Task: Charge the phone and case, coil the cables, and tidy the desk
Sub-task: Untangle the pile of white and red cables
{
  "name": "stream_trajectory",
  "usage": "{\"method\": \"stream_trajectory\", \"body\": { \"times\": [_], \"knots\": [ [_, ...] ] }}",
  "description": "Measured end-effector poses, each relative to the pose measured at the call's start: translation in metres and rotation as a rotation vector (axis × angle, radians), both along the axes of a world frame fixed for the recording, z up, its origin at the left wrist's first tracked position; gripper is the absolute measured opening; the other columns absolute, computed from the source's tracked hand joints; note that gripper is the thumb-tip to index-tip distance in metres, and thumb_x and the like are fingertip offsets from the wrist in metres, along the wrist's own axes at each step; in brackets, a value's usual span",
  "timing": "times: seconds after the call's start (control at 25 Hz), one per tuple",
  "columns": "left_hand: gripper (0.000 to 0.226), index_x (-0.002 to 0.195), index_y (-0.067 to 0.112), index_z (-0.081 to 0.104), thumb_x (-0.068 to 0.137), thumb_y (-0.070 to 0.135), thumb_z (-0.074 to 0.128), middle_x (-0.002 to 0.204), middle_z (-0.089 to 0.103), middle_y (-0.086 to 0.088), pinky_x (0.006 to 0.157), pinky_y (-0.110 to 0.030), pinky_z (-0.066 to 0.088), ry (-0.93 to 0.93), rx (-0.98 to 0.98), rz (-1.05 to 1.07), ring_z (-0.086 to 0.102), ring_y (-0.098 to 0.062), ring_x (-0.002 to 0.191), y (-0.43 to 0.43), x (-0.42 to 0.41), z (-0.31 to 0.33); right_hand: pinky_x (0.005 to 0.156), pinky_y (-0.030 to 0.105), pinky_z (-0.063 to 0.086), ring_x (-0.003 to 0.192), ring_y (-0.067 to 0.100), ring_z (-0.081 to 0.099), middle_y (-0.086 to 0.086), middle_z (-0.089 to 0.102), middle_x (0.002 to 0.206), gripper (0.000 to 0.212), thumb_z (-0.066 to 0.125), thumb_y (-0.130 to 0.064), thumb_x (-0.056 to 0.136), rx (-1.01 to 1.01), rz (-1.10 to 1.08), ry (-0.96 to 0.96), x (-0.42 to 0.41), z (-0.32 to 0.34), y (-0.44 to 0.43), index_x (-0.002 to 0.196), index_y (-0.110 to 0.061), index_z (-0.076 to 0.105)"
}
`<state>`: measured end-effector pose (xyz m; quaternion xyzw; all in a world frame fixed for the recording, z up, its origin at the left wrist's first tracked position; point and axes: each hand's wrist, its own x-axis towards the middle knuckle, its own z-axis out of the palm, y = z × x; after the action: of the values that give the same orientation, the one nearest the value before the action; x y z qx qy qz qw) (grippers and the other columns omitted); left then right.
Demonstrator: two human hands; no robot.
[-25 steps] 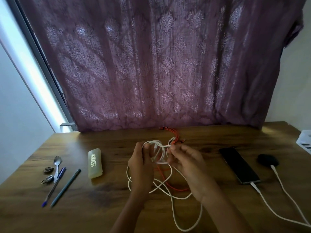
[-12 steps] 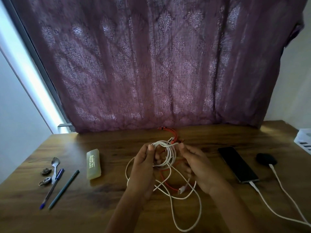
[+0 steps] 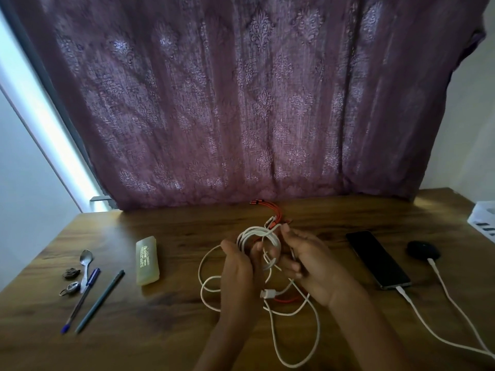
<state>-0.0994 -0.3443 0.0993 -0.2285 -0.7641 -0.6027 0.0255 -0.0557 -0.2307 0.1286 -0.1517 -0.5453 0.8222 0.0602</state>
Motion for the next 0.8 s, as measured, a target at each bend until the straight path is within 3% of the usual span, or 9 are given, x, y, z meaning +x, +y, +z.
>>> {"method": "stream_trajectory", "body": {
  "times": [0.12, 0.28, 0.48, 0.6, 0.68, 0.8],
  "knots": [
    [0.033, 0.080, 0.032, 0.033, 0.084, 0.064, 0.028, 0.078, 0.059, 0.004, 0.063, -0.036, 0.048, 0.090, -0.150, -0.118, 0.059, -0.013, 0.073, -0.006, -0.009, -0.002, 0.033, 0.013, 0.019, 0.035, 0.002, 0.025, -0.003, 0.041, 0.051, 0.032, 0.039, -0.025, 0.099, 0.060, -0.057, -0.022, -0.001, 0.005, 0.002, 0.075, -0.014, 0.057],
    [0.016, 0.089, 0.037, 0.051, 0.088, 0.043, 0.036, 0.079, 0.067, -0.004, 0.067, -0.043, 0.053, 0.130, -0.120, -0.270, 0.065, -0.022, 0.073, -0.012, -0.021, 0.027, 0.031, 0.011, 0.028, 0.031, 0.000, 0.037, -0.006, 0.037, 0.048, 0.030, 0.040, -0.026, 0.099, 0.165, -0.072, -0.052, 0.003, 0.008, 0.003, 0.088, -0.011, 0.063],
    [0.039, 0.099, 0.049, 0.059, 0.088, 0.011, 0.056, 0.082, 0.069, 0.027, 0.070, -0.013, 0.052, 0.169, -0.196, -0.355, 0.067, 0.002, 0.081, -0.014, -0.027, 0.040, 0.035, 0.011, 0.035, 0.039, 0.000, 0.047, -0.002, 0.049, 0.052, 0.029, 0.043, -0.025, 0.098, 0.263, -0.066, -0.044, 0.002, 0.011, 0.005, 0.099, -0.005, 0.064],
    [0.027, 0.098, 0.034, 0.069, 0.084, 0.012, 0.061, 0.082, 0.073, 0.015, 0.069, -0.018, 0.053, 0.096, -0.180, -0.375, 0.069, -0.002, 0.079, -0.015, -0.027, 0.035, 0.048, 0.016, 0.047, 0.058, 0.009, 0.060, 0.006, 0.065, 0.072, 0.024, 0.052, -0.023, 0.093, 0.303, -0.097, -0.006, 0.002, 0.011, 0.011, 0.097, -0.002, 0.063],
    [0.022, 0.093, 0.030, 0.071, 0.083, 0.012, 0.063, 0.080, 0.074, 0.007, 0.067, -0.025, 0.057, 0.101, -0.154, -0.350, 0.070, -0.007, 0.075, -0.014, -0.025, 0.034, 0.046, 0.014, 0.044, 0.054, 0.003, 0.060, -0.001, 0.067, 0.068, 0.020, 0.055, -0.021, 0.092, 0.342, -0.100, 0.032, 0.003, 0.010, 0.014, 0.094, -0.003, 0.064],
    [0.026, 0.088, 0.035, 0.070, 0.083, 0.010, 0.064, 0.077, 0.074, 0.010, 0.065, -0.019, 0.055, 0.114, -0.088, -0.250, 0.069, -0.005, 0.073, -0.012, -0.023, 0.033, 0.063, 0.017, 0.052, 0.075, 0.007, 0.066, -0.003, 0.070, 0.085, 0.013, 0.058, -0.016, 0.089, 0.616, -0.212, 0.097, 0.002, 0.003, 0.018, 0.091, -0.015, 0.071]
  ]
}}
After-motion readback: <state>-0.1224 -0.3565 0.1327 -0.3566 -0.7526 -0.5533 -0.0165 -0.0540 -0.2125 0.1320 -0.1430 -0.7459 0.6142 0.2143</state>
